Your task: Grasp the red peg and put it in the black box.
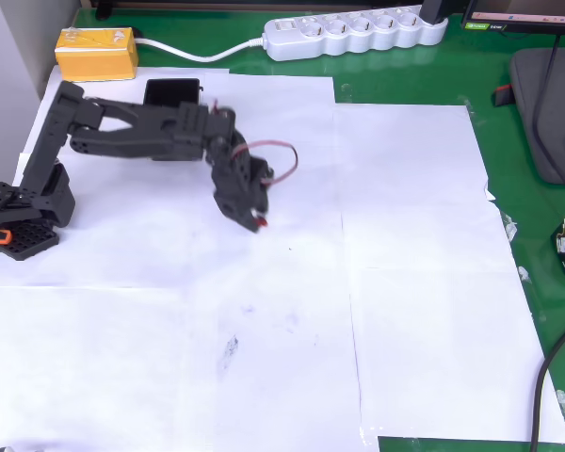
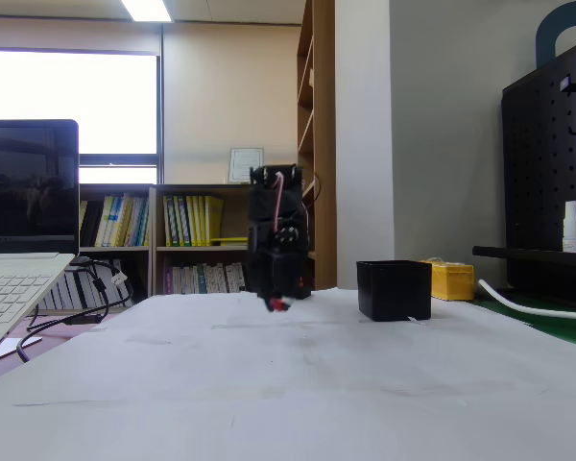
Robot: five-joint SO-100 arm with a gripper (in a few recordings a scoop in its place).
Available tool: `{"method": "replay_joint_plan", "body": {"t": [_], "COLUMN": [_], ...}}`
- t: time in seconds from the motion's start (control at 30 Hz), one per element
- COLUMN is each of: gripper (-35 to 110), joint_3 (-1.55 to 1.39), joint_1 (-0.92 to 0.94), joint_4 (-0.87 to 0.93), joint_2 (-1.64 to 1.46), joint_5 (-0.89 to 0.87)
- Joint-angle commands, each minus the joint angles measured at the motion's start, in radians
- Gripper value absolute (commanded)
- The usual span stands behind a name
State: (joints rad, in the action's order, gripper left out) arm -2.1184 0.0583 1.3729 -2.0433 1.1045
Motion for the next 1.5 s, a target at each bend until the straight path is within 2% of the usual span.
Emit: {"method": "replay_joint_plan", "body": {"t": [0.0,0.47,0.77,0.9,1.47], "gripper": [0,0,0,0,0], "joint_3": [-0.049,-0.161,-0.150,-0.114,0.080], "joint_1": [-0.054,-0.439,-0.652,-0.735,-0.792], "joint_4": [0.074,0.278,0.272,0.293,0.255], "joint_2": [0.202,0.348,0.341,0.328,0.322], "joint_5": [-0.049,-0.299,-0.431,-0.425,-0.522]}}
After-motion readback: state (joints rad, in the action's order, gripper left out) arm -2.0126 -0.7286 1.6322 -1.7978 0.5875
